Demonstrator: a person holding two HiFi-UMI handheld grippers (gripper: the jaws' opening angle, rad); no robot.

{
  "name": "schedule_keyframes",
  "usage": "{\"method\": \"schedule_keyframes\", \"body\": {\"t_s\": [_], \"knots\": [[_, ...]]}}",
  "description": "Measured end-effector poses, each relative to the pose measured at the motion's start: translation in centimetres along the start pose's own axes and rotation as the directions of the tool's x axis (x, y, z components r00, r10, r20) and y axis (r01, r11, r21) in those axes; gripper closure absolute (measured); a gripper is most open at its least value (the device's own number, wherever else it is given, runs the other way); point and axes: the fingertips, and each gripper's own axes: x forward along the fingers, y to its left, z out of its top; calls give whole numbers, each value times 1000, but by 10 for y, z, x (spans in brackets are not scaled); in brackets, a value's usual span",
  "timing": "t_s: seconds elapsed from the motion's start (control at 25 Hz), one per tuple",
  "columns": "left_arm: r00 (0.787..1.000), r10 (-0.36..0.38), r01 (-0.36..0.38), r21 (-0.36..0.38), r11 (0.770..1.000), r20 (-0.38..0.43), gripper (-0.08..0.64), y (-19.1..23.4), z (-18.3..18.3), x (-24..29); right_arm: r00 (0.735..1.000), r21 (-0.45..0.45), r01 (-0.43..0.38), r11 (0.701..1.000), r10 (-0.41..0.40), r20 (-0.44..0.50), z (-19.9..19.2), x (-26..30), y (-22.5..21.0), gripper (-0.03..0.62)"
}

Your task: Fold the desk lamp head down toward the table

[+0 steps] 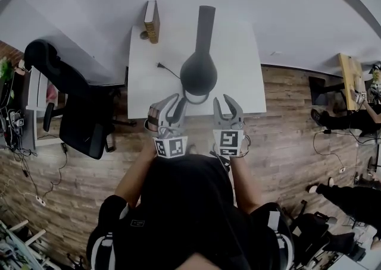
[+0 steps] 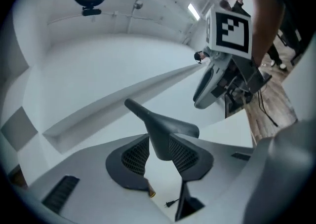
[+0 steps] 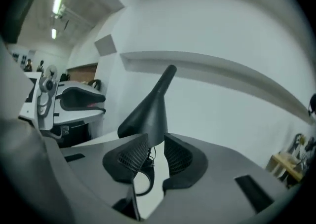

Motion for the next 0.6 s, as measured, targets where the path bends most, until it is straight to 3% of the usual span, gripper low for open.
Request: {"method": "schedule_keyframes", "body": {"t_s": [0.08, 0.2, 0.36, 0.48, 0.52, 0.6], "knots": [[998, -22, 28, -111, 993, 52, 466, 9, 22, -1, 1000, 68, 1, 998, -3, 20, 10, -3, -7, 494], [992, -31, 67, -295, 953, 126, 508, 33, 54, -5, 998, 145, 2, 989, -11, 56, 26, -10, -14, 531], [989, -31, 89, -426, 901, 142, 529, 56, 71, -13, 994, 229, 3, 973, -28, 106, 47, -20, -21, 573], [991, 54, 35, -617, 786, 126, 535, 72, 73, -16, 991, 253, -4, 968, -31, 133, 59, -27, -22, 578], [990, 67, 30, -651, 759, 123, 535, 75, 73, -17, 990, 257, -6, 966, -31, 139, 62, -30, -22, 578], [990, 64, 40, -684, 729, 126, 535, 78, 72, -19, 988, 273, -10, 962, -32, 148, 66, -34, -20, 578]]}}
